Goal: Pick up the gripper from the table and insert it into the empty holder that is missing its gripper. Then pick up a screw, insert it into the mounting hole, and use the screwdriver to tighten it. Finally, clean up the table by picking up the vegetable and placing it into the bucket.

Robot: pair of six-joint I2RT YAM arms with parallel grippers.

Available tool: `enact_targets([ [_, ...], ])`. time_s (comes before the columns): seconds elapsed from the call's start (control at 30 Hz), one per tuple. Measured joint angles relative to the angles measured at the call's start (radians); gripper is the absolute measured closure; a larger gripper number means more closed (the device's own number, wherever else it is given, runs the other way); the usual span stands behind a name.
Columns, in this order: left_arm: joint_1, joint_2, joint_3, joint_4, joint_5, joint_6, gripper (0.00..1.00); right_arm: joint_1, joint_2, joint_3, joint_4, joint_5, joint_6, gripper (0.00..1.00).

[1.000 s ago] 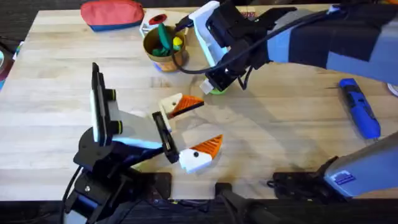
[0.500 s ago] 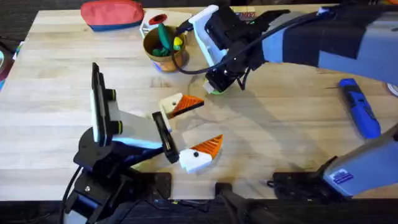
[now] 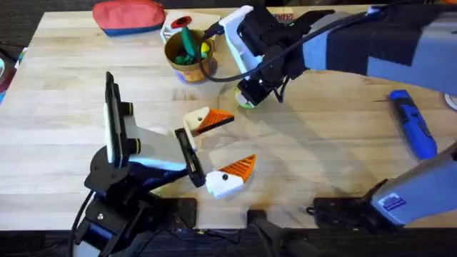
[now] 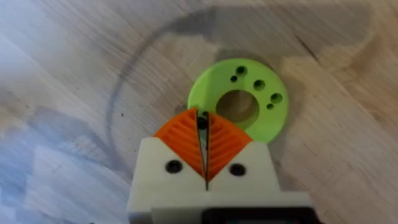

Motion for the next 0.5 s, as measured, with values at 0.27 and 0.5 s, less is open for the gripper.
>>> enact_targets([
  [0.27,0.0,0.0,0.0,0.0,0.0,0.0,0.014,-0.087,-0.037,0.093,-0.158,0.002,0.0,0.998],
  [0.5,0.0,0.0,0.0,0.0,0.0,0.0,0.014,-0.092,-0.133,0.247,-0.304,0.002,0.0,0.998],
])
